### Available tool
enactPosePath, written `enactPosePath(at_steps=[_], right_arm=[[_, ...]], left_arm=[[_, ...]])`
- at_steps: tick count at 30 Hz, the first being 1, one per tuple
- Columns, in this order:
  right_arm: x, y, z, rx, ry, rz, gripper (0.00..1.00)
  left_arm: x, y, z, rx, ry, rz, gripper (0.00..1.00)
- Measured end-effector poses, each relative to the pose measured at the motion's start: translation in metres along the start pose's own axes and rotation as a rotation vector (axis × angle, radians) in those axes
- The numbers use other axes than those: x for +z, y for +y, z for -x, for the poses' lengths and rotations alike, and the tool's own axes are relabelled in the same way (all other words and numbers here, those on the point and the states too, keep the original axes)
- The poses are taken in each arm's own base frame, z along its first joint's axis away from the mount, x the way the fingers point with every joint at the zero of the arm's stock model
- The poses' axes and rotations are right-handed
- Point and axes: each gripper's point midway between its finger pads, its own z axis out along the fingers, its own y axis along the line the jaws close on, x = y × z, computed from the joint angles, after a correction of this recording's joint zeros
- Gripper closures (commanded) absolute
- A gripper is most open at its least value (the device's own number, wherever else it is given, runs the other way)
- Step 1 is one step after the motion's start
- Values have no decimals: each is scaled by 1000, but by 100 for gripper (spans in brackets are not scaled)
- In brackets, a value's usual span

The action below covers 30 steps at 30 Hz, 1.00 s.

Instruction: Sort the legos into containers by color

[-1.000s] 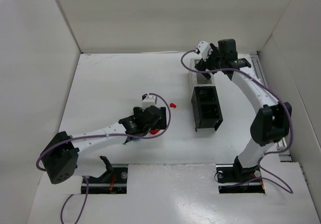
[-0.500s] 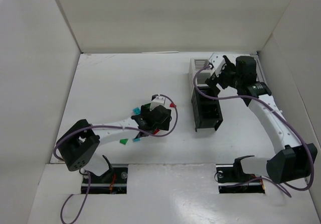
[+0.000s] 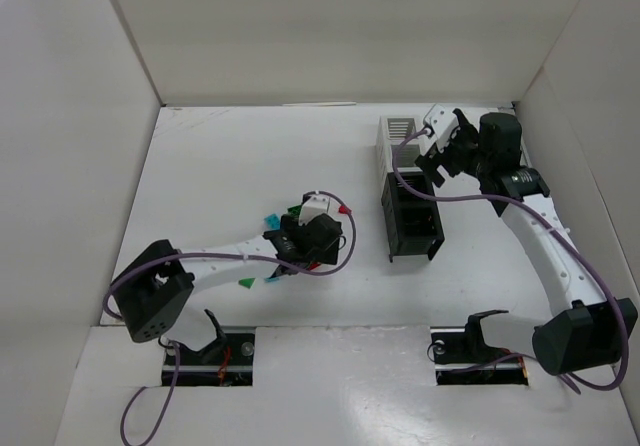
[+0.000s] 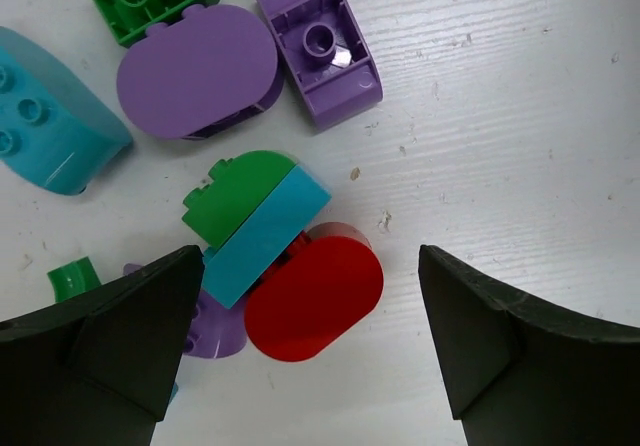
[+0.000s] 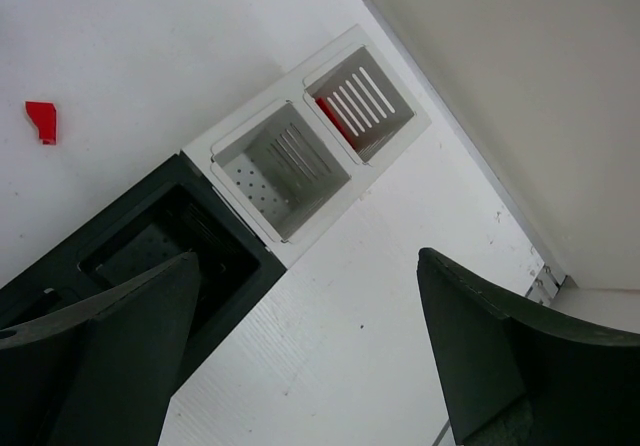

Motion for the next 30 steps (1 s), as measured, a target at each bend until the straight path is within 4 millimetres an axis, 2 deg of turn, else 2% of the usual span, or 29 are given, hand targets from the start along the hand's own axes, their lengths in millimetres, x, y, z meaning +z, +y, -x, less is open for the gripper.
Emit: enactPosePath(at_steps=[6, 11, 16, 20, 30], right_arm=[[1, 2, -3, 2, 3, 3, 6], [2, 6, -6, 4, 3, 12, 6], [3, 6, -7, 4, 4, 12, 6], [4, 7, -9, 11, 6, 13, 6], [4, 10, -12, 17, 14, 19, 6]], left_arm=[[-18, 3, 9, -72, -29, -25, 12], [-24, 2, -5, -74, -8, -56, 14], [-35, -21, -24, -30, 20, -128, 14], [-30, -23, -33, -24, 35, -111, 14], [-21, -26, -23, -84, -9, -60, 15]])
